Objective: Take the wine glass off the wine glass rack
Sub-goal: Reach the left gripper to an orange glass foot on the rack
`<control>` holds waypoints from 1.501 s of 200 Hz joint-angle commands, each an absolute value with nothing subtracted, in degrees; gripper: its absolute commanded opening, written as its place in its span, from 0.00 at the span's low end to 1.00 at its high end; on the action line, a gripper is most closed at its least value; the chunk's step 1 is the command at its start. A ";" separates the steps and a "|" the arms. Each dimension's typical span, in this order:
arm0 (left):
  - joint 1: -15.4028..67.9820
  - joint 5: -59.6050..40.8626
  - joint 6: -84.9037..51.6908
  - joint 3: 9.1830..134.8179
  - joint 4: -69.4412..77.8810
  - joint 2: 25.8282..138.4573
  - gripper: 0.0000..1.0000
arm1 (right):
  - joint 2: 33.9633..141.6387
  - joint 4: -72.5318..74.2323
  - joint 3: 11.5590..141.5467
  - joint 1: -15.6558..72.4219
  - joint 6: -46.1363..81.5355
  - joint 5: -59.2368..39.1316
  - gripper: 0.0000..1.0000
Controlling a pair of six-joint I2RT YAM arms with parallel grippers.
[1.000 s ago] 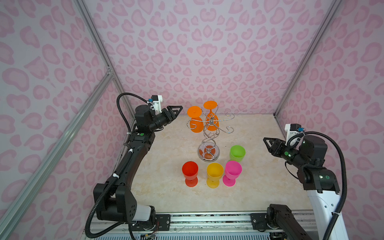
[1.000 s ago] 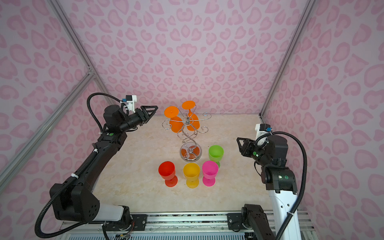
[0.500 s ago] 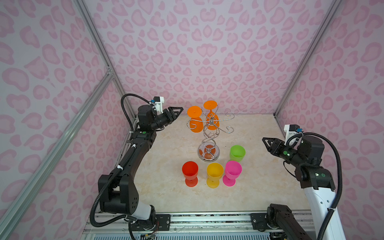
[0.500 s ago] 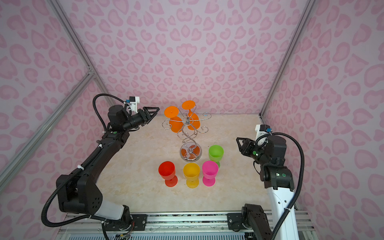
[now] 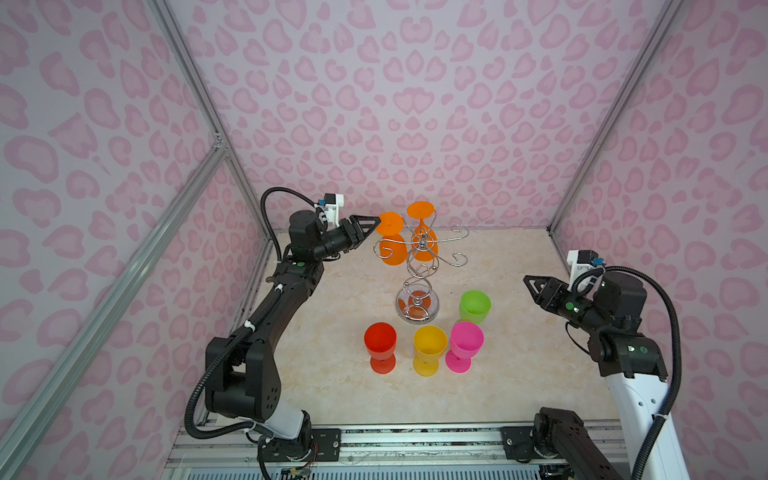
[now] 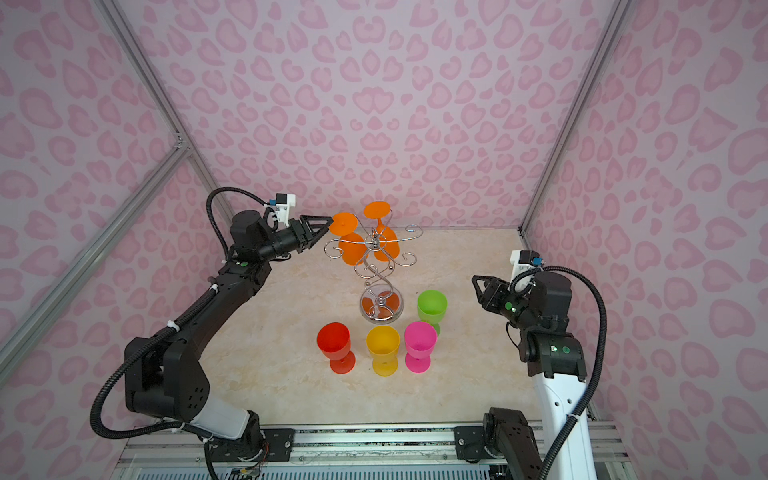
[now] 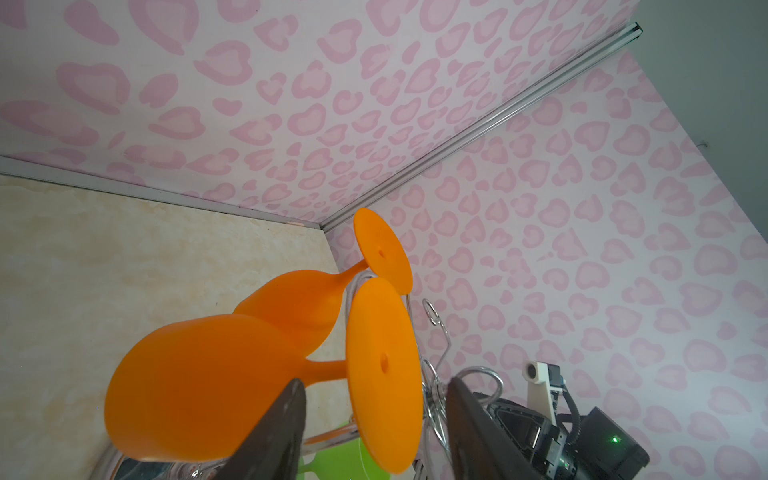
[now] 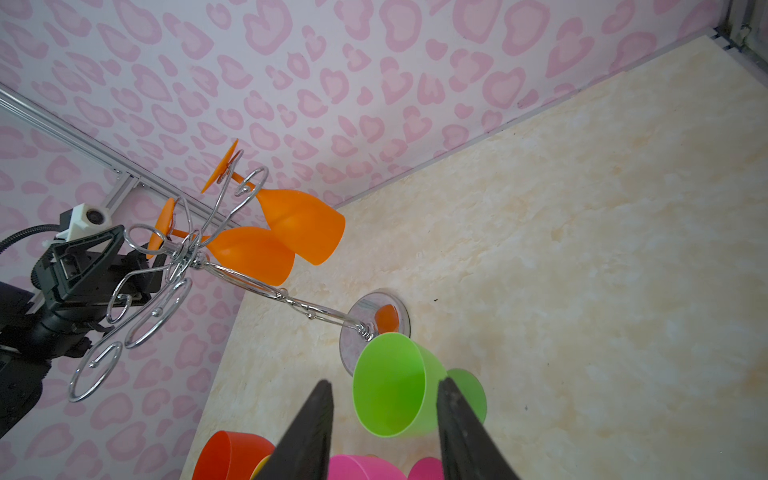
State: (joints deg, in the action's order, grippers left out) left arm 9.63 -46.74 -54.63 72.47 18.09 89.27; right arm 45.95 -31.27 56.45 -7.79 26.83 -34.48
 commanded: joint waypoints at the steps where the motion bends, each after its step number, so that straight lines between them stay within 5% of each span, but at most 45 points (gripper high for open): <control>1: 10.08 -47.81 -55.46 72.43 21.76 89.79 0.54 | 45.81 -30.50 55.84 -7.95 26.98 -34.77 0.42; 80: 10.45 -48.25 -56.68 72.44 22.32 90.09 0.37 | 46.23 -29.44 54.82 -8.34 27.82 -35.68 0.42; 181: 10.28 -48.52 -56.95 72.60 21.34 90.46 0.02 | 46.34 -28.87 54.18 -8.61 28.42 -36.19 0.42; 300: 7.55 -50.14 -61.22 76.73 22.50 91.49 0.02 | 46.93 -27.02 53.35 -9.05 29.49 -37.09 0.42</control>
